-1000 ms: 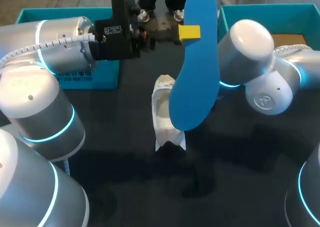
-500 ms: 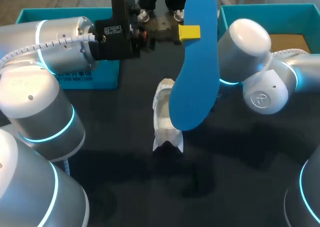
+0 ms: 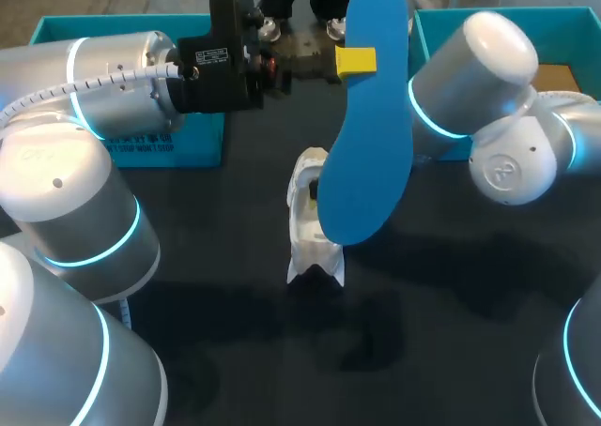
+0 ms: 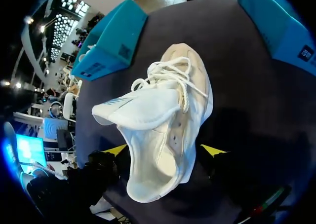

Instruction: Take the shoe out of the shoebox, open the shoe tongue, remove and reinsert the insole, then place the shoe into the shoebox

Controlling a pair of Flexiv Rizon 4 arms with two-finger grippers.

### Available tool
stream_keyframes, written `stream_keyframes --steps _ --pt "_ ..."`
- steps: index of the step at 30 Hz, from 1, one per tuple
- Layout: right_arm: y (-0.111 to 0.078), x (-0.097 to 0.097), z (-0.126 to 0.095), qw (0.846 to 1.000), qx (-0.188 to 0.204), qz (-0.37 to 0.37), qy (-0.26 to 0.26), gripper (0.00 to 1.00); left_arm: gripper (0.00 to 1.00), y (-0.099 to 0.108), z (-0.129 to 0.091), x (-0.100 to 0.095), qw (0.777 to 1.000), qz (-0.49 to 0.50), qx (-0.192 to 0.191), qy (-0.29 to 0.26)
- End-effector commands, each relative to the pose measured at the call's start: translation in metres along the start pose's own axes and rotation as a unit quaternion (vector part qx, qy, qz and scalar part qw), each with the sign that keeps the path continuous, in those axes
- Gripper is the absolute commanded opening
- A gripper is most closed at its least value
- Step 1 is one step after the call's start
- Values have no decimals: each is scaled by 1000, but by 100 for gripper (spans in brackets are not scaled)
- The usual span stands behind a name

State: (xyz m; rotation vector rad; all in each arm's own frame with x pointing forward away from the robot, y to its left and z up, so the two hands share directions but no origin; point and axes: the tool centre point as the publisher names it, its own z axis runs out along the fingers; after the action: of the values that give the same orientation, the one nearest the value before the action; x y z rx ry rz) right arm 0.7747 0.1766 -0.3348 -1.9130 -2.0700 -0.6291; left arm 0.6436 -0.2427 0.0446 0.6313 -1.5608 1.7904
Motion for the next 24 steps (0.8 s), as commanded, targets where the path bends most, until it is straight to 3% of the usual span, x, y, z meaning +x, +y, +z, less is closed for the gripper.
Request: stream_keyframes --steps 1,16,24 --pt "-3 -2 -3 1000 -2 0 2 100 0 2 0 0 1000 0 2 -1" --pt "-3 -2 -3 1000 -2 0 2 100 0 2 0 0 1000 0 2 -1" --pt "13 -9 -23 996 82 10 16 100 0 2 0 0 1000 0 2 -1"
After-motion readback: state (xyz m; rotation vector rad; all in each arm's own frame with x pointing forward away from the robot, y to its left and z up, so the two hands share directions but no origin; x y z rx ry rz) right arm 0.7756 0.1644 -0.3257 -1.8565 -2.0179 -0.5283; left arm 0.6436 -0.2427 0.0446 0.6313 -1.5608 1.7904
